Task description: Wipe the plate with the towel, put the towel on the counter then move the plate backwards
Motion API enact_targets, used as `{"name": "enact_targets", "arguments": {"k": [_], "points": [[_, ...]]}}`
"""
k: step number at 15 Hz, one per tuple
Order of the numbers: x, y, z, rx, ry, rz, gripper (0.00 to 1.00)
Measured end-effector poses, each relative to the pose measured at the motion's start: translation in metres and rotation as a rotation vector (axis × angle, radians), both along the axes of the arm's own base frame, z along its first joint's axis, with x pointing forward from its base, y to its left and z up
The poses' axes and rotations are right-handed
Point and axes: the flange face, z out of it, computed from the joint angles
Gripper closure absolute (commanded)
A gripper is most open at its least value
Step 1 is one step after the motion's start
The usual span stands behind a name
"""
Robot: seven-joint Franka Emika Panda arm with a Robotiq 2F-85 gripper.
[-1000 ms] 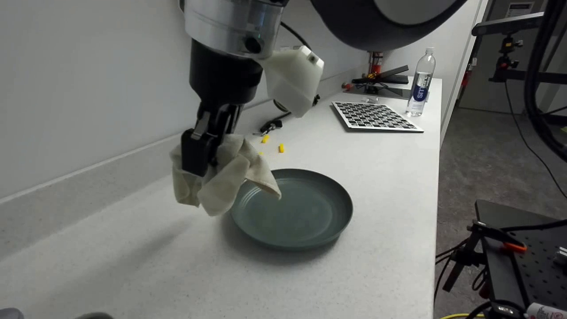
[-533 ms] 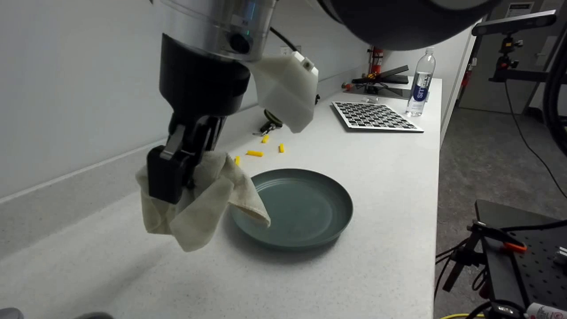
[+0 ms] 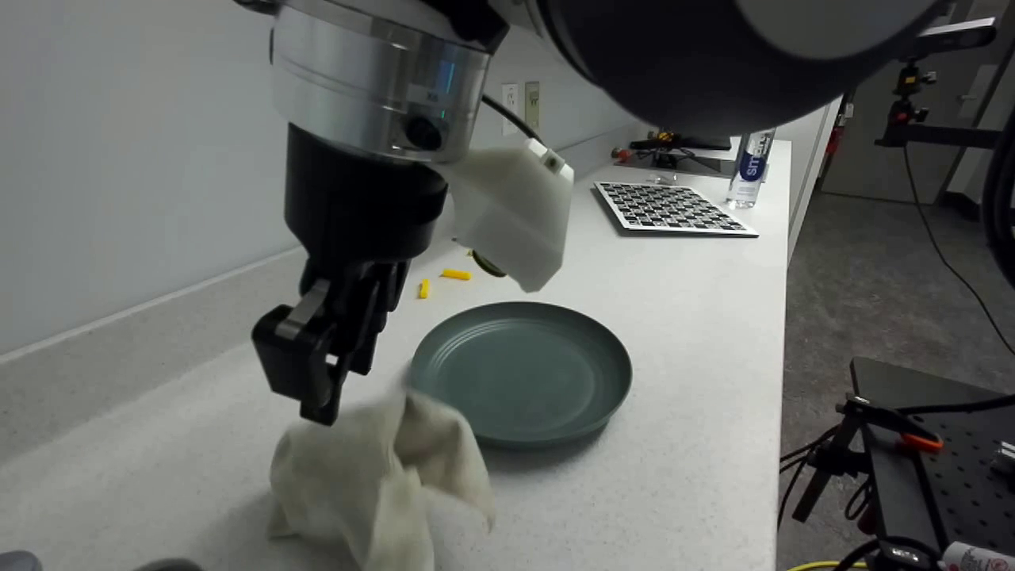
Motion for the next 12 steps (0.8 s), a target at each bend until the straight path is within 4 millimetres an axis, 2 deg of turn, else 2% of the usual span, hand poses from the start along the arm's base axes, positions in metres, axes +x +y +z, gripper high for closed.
{"name": "enact_targets", "arguments": {"k": [2, 3, 8, 12], "points": [[0.0, 0.0, -0.001, 0.024, 0.021, 0.001, 0.04], [0.0, 0.0, -0.001, 0.038, 0.031, 0.002, 0.0], [0.004, -0.009, -0.004, 0.052, 0.05, -0.009, 0.0], [0.01, -0.038, -0.02, 0.031, 0.077, -0.054, 0.0]]}}
